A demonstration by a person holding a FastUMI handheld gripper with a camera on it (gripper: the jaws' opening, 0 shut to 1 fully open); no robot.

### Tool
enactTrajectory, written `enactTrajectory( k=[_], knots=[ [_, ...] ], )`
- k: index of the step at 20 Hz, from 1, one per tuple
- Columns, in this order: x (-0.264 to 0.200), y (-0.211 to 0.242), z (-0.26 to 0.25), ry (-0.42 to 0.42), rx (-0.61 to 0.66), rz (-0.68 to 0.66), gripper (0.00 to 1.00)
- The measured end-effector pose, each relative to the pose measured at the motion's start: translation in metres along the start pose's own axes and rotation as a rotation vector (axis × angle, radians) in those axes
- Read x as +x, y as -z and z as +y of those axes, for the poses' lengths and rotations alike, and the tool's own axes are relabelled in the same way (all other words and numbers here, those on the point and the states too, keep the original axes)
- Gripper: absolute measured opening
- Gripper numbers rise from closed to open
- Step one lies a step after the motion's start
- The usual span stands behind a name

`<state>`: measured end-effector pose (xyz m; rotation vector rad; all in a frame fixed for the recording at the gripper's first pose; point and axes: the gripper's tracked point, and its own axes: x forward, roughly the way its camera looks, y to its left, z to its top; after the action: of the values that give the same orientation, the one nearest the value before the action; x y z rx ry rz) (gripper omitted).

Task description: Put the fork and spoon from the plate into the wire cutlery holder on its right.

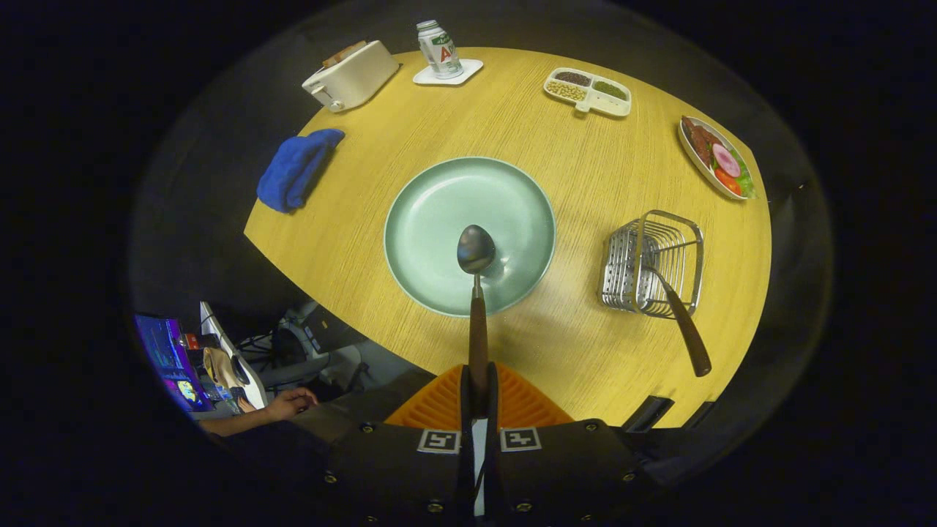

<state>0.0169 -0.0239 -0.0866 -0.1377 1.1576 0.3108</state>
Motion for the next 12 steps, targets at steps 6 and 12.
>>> enactTrajectory(
  k=[6, 12],
  knots=[
    [-0.035, 0.006, -0.021, 0.004, 0.035, -0.019, 0.06],
    [-0.065, 0.011, -0.056, 0.042, 0.042, -0.029, 0.06]
  ],
)
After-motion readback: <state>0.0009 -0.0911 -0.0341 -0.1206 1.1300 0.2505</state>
